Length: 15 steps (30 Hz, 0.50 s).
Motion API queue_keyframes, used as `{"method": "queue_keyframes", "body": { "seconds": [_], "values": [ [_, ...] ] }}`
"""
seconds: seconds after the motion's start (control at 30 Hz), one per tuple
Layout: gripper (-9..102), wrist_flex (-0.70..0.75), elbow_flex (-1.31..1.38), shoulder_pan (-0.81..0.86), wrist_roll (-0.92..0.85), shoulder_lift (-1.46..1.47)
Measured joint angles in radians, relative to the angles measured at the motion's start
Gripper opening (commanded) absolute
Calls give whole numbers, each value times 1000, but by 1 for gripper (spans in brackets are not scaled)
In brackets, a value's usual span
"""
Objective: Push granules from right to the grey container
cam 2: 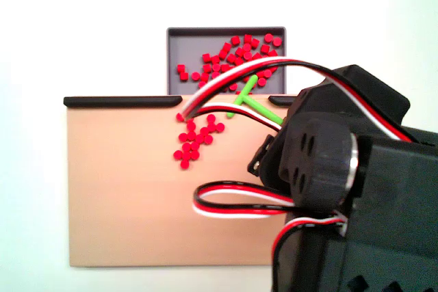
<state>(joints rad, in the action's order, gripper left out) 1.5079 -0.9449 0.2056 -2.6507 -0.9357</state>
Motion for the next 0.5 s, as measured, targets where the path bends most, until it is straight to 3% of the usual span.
{"method": "queue_keyframes", "body": {
  "seconds": [0.5],
  "values": [
    [0,5,-28,-66,600,-268]
  ]
}}
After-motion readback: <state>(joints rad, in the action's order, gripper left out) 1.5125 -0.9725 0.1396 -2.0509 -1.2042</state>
